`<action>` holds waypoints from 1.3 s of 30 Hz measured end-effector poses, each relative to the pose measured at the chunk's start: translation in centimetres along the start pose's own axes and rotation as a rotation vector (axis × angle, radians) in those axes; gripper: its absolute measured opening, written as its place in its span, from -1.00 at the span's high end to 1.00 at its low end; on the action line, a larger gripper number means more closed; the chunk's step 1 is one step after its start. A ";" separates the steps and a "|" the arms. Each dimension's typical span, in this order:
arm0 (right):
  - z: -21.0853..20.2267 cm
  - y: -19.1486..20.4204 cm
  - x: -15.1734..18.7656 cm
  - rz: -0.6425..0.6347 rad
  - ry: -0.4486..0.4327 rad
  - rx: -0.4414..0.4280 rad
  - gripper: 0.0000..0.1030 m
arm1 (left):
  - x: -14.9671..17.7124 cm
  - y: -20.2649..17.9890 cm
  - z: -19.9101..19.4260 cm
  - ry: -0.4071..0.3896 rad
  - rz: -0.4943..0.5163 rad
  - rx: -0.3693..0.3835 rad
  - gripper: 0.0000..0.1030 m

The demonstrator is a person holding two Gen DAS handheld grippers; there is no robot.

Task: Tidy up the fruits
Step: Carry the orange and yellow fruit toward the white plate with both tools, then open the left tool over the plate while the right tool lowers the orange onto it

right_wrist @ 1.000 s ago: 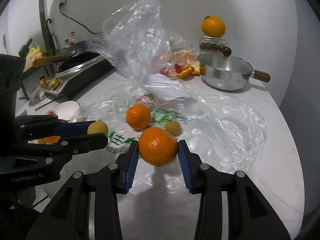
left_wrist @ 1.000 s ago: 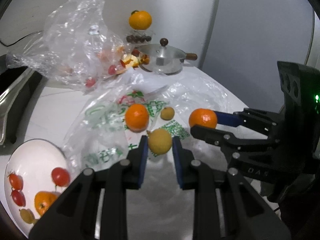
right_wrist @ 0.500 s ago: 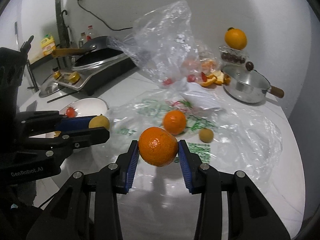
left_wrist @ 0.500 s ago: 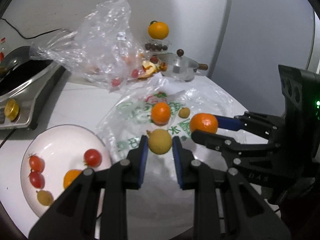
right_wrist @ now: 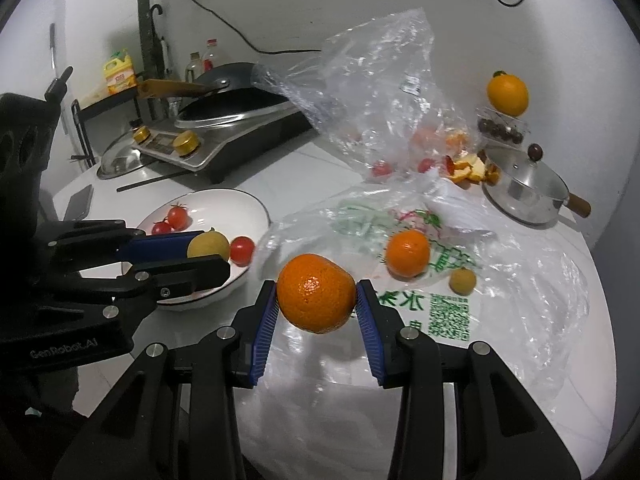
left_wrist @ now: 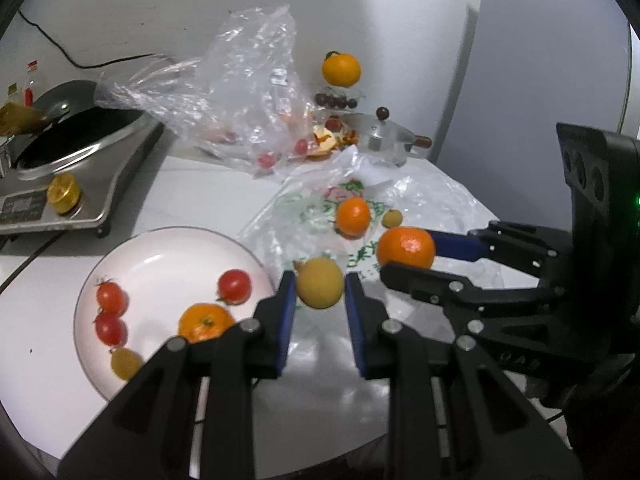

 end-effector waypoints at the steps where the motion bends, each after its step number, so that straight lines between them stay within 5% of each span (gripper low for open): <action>1: 0.0 0.2 -0.1 -0.004 0.000 0.000 0.18 | 0.2 0.3 -0.2 0.000 -0.005 -0.001 0.51; 39: 3.2 7.1 -2.3 -0.099 0.052 -0.036 0.18 | 3.4 9.1 -2.4 -0.022 -0.127 -0.094 0.51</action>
Point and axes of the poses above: each gripper's, at about its wrist camera, not at the fingertips, and z roughly the way its jaws point, y to its left, x to its underside, the point moved 2 cm from there along z, roughly the way its jaws point, and after that the axes turned 11 degrees about y, right-handed, at the moved point
